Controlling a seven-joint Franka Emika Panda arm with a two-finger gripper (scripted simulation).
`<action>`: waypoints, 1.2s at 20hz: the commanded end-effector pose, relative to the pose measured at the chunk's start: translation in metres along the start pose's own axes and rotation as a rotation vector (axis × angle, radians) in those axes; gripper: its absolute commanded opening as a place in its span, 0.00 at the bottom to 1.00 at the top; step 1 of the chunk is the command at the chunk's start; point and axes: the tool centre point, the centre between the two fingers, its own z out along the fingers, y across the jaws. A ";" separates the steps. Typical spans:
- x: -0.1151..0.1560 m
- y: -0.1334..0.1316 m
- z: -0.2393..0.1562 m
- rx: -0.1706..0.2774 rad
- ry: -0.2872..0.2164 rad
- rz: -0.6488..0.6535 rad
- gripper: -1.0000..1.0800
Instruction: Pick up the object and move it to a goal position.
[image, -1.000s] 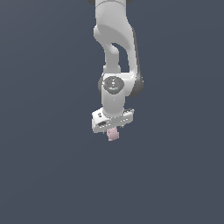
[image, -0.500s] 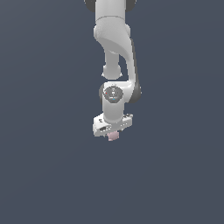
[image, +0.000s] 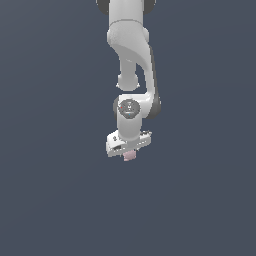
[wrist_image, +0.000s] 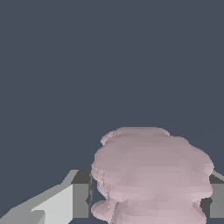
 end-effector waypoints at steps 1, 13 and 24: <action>0.000 0.000 0.001 0.000 0.000 -0.001 0.00; -0.009 -0.008 -0.018 0.000 0.000 0.000 0.00; -0.041 -0.036 -0.082 -0.001 0.000 -0.001 0.00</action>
